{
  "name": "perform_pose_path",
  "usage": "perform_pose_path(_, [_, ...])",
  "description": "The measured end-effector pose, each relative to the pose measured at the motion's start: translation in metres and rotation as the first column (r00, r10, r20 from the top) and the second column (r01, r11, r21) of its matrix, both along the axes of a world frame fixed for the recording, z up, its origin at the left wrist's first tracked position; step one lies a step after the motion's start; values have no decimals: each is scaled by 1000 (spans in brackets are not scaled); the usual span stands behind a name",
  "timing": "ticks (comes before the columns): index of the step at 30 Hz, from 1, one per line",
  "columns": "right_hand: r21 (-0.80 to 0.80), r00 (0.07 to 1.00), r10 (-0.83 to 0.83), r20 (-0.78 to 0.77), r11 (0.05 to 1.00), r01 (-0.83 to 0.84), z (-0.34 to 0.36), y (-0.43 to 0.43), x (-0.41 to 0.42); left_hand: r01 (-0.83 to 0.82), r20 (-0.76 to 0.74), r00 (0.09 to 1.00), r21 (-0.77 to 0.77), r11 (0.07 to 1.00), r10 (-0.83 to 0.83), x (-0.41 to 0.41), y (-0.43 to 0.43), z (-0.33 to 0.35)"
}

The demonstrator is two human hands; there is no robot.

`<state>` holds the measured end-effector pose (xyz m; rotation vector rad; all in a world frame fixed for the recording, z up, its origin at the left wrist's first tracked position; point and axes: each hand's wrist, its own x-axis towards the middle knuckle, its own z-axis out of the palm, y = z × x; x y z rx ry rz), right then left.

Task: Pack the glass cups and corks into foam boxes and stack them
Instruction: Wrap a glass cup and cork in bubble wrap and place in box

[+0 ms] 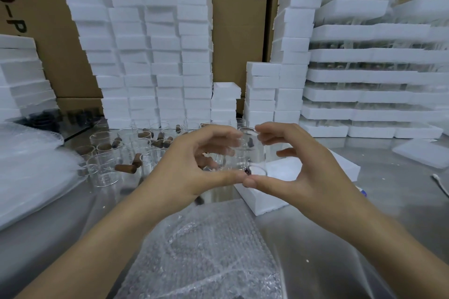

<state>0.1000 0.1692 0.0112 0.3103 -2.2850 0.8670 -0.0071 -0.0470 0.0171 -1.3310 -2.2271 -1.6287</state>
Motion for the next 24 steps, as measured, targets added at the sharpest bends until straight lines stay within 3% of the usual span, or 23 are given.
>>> perform_pose_path(5, [-38, 996, -36, 79, 999, 39, -3, 2, -4, 19, 360, 928, 224, 974, -101, 4, 10, -3])
perform_pose_path(8, [-12, 996, -75, 50, 997, 76, -4, -1, -5, -24, 529, 838, 284, 958, -136, 9, 18, -9])
perform_pose_path(11, [66, 987, -155, 29, 986, 153, -7, -2, -6, -21, 591, 794, 261, 965, -143, 10, 20, -13])
perform_pose_path(13, [19, 978, -207, 15, 978, 206, -5, 1, -7, -25, 542, 839, 126, 992, -48, 10, 19, -13])
perform_pose_path(16, [-307, 974, -221, 54, 924, 227, 1, 9, -7, -96, 243, 960, -177, 980, 138, 13, 15, -16])
perform_pose_path(18, [-527, 970, -208, 123, 815, 242, 6, 12, -6, -100, 46, 990, -443, 891, 134, 19, 17, -24])
perform_pose_path(20, [-678, 969, -154, 192, 693, 244, 8, 15, -7, -117, -83, 993, -689, 715, 84, 24, 20, -34])
perform_pose_path(22, [-744, 964, -100, 248, 617, 255, 7, 16, -10, -182, -199, 979, -782, 597, 37, 28, 22, -41])
perform_pose_path(24, [-768, 957, -53, 285, 585, 261, 3, 15, -12, -181, -203, 979, -766, 616, 35, 27, 23, -41])
